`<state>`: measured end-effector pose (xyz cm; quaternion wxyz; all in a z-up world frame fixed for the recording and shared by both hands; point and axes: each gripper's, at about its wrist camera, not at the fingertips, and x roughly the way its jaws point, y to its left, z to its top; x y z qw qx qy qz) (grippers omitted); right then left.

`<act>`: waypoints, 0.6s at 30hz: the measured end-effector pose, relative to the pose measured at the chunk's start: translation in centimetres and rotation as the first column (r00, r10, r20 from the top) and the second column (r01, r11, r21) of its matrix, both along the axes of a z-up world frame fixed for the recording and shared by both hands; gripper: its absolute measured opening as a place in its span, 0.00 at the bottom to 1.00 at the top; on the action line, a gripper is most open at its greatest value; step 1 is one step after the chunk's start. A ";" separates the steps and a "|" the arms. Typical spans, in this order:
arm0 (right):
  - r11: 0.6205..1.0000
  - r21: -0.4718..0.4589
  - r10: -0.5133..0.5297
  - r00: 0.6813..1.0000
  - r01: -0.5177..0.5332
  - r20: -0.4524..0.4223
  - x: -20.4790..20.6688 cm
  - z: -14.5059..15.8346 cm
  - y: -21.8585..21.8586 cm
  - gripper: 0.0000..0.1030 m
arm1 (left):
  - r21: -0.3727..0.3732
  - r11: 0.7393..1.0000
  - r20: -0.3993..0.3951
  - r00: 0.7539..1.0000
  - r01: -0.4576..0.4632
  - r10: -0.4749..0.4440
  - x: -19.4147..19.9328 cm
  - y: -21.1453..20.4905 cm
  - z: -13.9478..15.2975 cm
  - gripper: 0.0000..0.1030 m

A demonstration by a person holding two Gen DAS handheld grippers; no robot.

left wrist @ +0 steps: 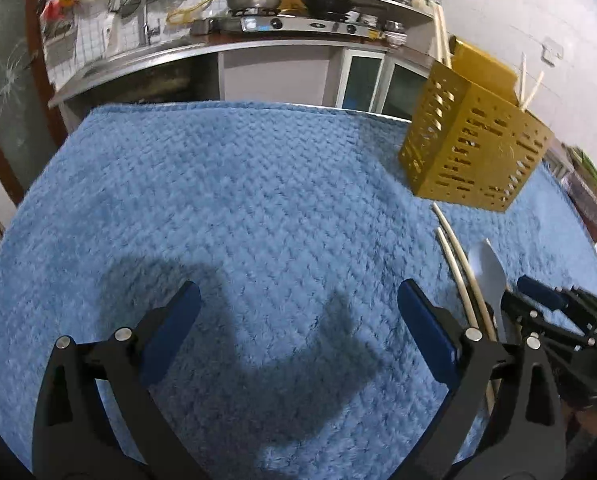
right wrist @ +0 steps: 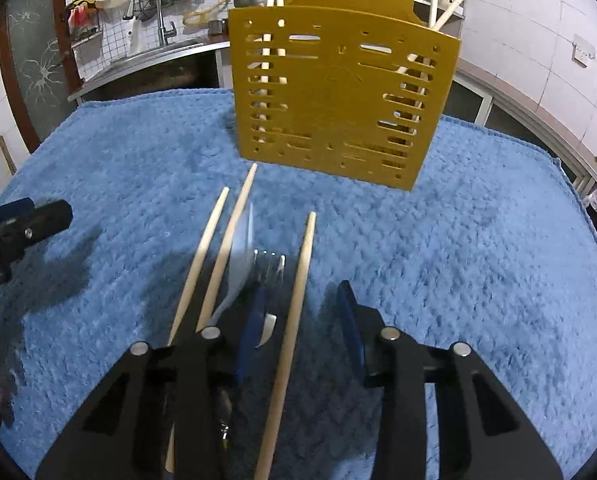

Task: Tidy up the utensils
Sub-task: 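Withdraw the open left gripper while the right gripper closes on a wooden chopstick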

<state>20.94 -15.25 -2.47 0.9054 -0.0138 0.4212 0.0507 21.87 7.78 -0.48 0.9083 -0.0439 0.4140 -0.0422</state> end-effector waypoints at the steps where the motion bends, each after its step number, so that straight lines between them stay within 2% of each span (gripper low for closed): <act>1: 1.000 0.010 0.009 1.000 -0.009 -0.005 0.1 0.1 -0.1 0.27 | -0.020 1.000 -0.012 1.000 -0.003 0.003 0.2 0.1 -0.1 0.90; 3: 1.000 0.018 0.021 1.000 -0.020 -0.005 0.3 0.2 -0.4 0.26 | -0.041 0.999 -0.040 0.999 0.009 -0.011 0.5 -0.2 -0.1 0.85; 7: 0.998 0.062 0.032 0.999 -0.030 -0.029 0.9 0.0 -1.2 0.24 | -0.012 1.000 -0.048 0.999 0.011 -0.012 0.6 -1.8 0.1 0.82; 8: 0.997 0.061 0.039 0.999 -0.036 -0.037 1.1 0.1 -1.2 0.21 | -0.018 1.000 -0.060 0.998 0.017 -0.018 0.6 -2.4 0.1 0.79; 9: 0.998 0.055 0.045 0.998 -0.043 -0.043 1.1 0.1 -1.2 0.14 | -0.024 1.000 -0.070 0.997 0.019 -0.021 0.7 -2.7 0.1 0.72; 12: 0.997 0.063 0.057 0.996 -0.052 -0.068 1.3 0.0 -1.3 0.14 | -0.036 0.999 -0.112 0.993 0.027 -0.031 0.9 -4.2 -0.2 0.58; 16: 0.995 0.077 0.067 0.991 -0.058 -0.112 1.9 -0.2 -1.4 0.14 | -0.026 0.998 -0.139 0.988 0.056 -0.059 1.6 -6.3 -0.4 0.47; 18: 0.995 0.091 0.055 0.991 -0.044 -0.126 2.4 -0.3 -1.5 0.14 | -0.027 0.998 -0.148 0.987 0.064 -0.068 2.0 -7.1 -0.5 0.47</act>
